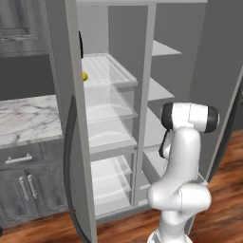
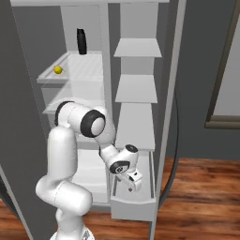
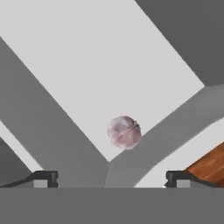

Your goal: Take the garlic and lemon from the fridge shelf and place them in the freezer drawer to begin freezing them.

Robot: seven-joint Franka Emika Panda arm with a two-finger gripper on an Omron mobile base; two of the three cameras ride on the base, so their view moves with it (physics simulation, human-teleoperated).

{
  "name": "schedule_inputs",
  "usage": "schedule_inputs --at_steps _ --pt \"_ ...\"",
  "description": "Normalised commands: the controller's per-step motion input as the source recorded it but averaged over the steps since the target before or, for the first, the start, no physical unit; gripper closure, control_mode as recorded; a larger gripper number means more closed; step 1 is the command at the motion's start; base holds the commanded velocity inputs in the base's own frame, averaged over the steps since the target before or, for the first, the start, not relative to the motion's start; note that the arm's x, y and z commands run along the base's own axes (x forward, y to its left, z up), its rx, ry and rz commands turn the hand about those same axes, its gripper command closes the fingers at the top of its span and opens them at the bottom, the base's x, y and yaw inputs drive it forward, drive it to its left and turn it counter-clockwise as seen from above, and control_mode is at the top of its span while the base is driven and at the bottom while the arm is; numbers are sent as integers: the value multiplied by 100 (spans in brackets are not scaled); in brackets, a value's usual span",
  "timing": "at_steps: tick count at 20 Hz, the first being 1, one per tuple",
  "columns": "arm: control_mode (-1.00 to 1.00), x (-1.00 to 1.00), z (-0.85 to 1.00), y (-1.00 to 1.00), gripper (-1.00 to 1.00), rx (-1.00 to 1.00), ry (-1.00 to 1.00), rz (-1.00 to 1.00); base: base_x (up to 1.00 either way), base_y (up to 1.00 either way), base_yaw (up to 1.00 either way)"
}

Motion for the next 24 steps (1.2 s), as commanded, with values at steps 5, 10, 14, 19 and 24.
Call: schedule_inputs --at_steps 5,10,14,19,24 --pt "-100 -10 100 7 -100 -11 -20 0 0 0 0" --pt "-100 -16 100 14 -100 -7 -15 0 0 0 0" --pt "-100 -10 100 13 -100 -2 -3 0 0 0 0" --pt "-100 -10 100 0 -100 2 8 1 0 0 0" --pt "-100 -16 95 33 -100 1 12 7 0 0 0"
